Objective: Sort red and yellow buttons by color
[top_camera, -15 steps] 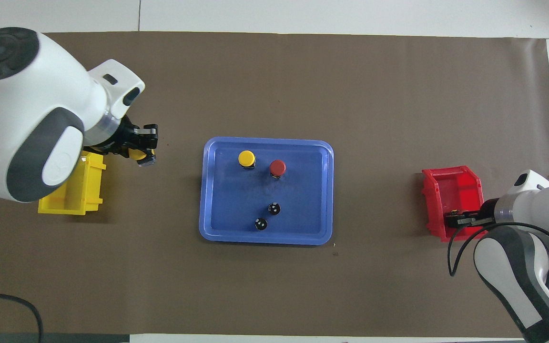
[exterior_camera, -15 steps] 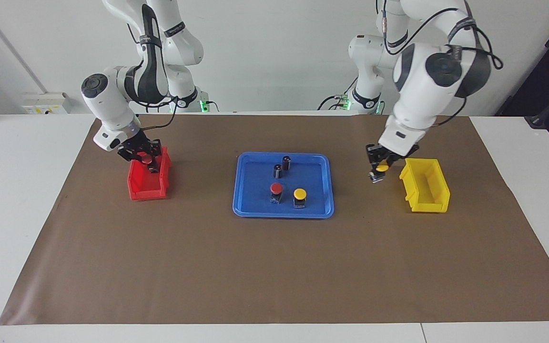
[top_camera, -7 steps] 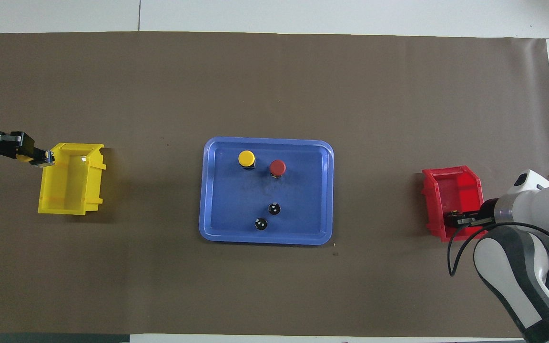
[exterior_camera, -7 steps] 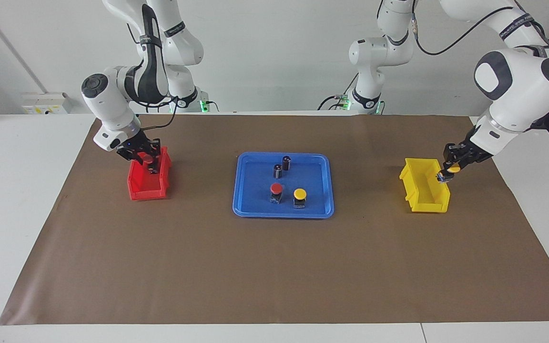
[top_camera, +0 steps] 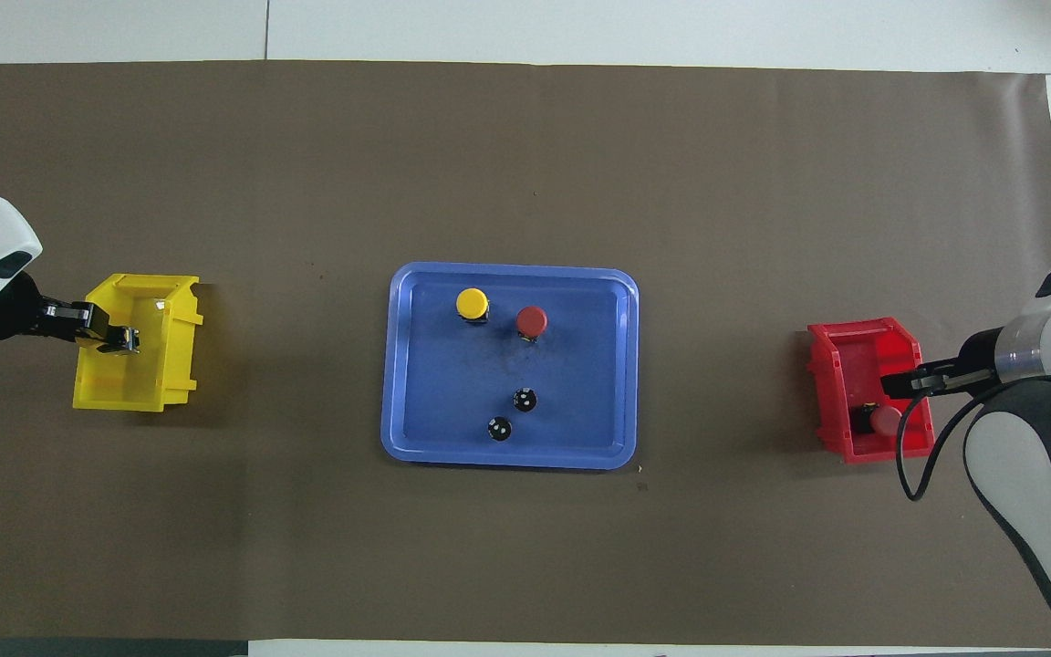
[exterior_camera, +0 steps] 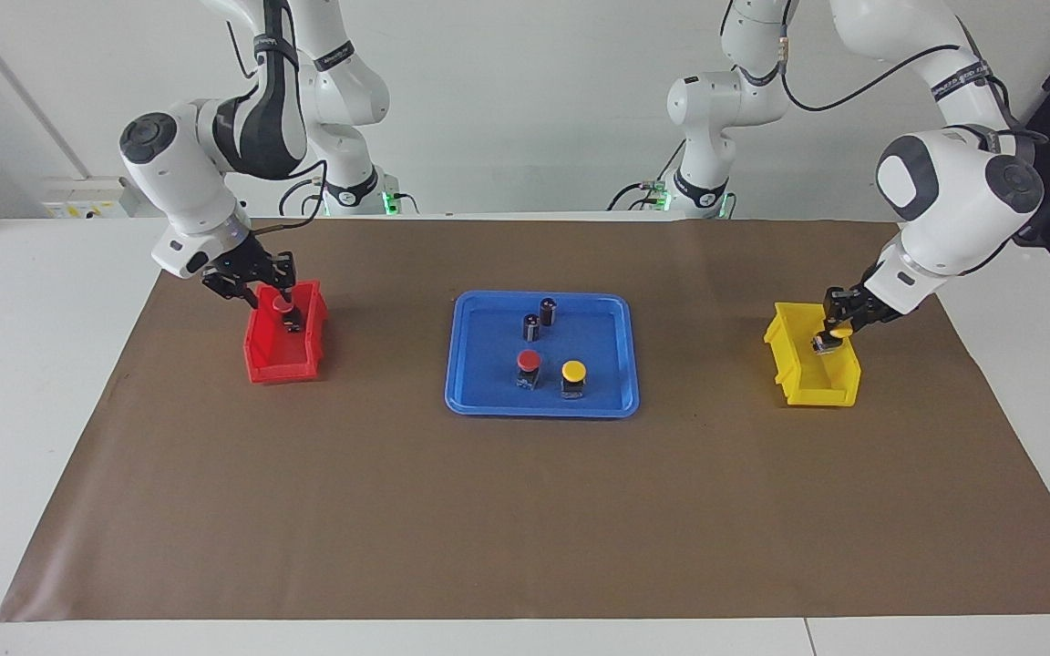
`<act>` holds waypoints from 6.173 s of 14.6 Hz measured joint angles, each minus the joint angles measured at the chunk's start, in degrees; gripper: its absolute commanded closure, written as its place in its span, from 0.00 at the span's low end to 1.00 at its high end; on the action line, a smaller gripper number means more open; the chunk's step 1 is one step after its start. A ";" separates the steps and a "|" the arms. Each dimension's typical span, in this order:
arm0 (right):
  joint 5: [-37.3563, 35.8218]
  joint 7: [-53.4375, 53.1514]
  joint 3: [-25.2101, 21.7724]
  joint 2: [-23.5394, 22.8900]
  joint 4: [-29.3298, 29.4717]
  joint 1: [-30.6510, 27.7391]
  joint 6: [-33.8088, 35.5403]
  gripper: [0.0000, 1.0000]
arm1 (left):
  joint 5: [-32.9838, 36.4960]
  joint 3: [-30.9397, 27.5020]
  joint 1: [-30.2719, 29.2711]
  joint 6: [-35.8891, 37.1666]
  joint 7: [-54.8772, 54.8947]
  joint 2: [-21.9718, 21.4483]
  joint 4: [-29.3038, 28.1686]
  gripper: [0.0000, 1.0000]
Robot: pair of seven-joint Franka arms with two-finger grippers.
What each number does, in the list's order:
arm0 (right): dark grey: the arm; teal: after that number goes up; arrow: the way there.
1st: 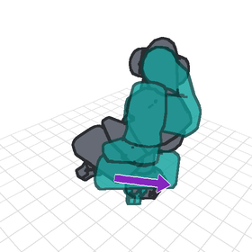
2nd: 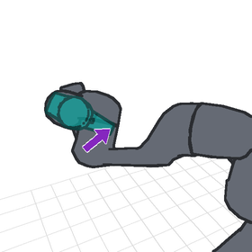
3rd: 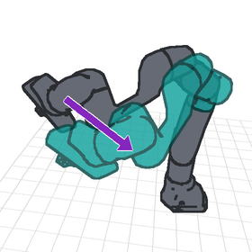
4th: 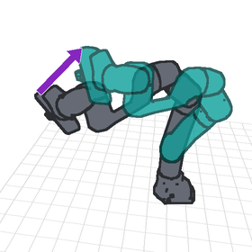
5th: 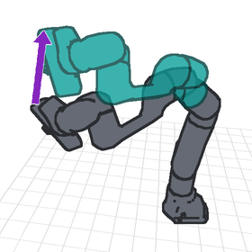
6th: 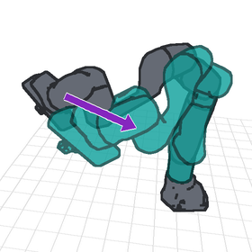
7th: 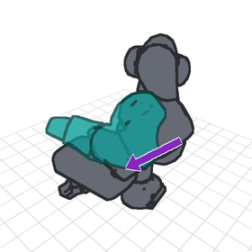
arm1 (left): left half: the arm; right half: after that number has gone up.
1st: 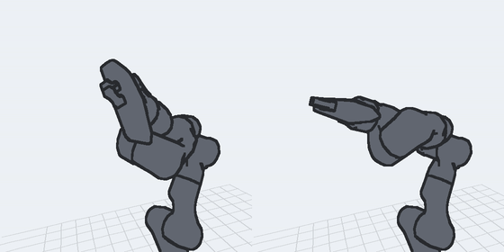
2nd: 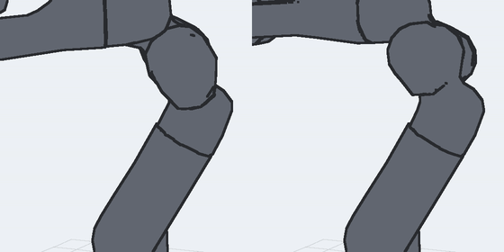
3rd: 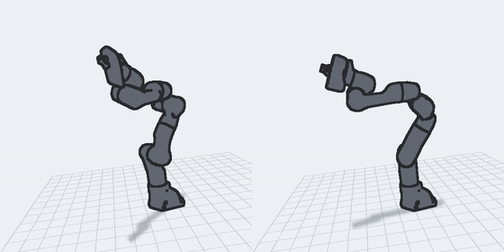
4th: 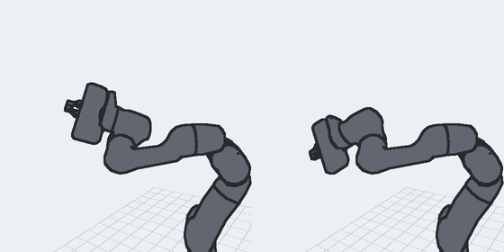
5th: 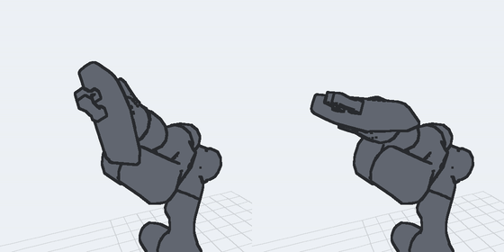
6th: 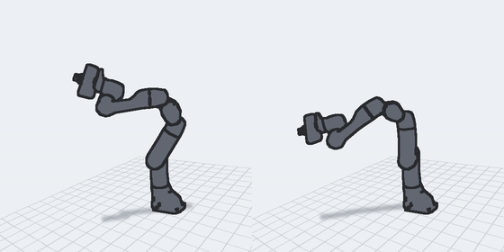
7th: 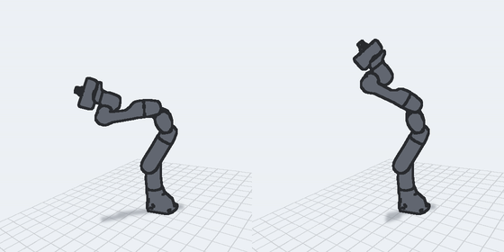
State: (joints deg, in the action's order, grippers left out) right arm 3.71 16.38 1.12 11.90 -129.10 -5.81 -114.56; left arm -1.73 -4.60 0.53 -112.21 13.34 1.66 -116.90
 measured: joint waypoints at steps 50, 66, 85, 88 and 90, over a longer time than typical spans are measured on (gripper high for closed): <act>-3.16 -42.41 -0.02 -23.46 31.01 29.18 2.04 0.90 | -2.36 1.38 25.73 1.12 -37.13 2.29 10.54 0.10; -2.97 -1.88 -0.34 -5.85 1.93 3.05 -6.46 0.89 | -2.38 1.37 36.85 -2.40 -44.06 24.20 27.45 0.10; -2.97 3.71 0.01 -6.17 -7.82 0.20 -17.04 0.89 | -4.69 1.26 38.14 -4.87 -50.44 24.52 25.31 0.98; -2.97 3.71 0.01 -6.17 -8.58 0.20 -18.22 0.88 | -6.31 1.21 38.14 -2.02 -50.50 24.38 27.17 0.98; -2.97 3.71 0.00 -6.18 -9.56 0.19 -19.69 0.78 | -6.36 0.86 38.11 1.61 -50.57 23.81 28.49 0.98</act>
State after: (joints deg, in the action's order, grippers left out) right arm 0.74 20.09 1.13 5.73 -138.66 -5.62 -134.25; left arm -8.09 -3.74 38.64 -110.60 -37.23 25.47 -88.41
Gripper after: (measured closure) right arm 0.590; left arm 0.608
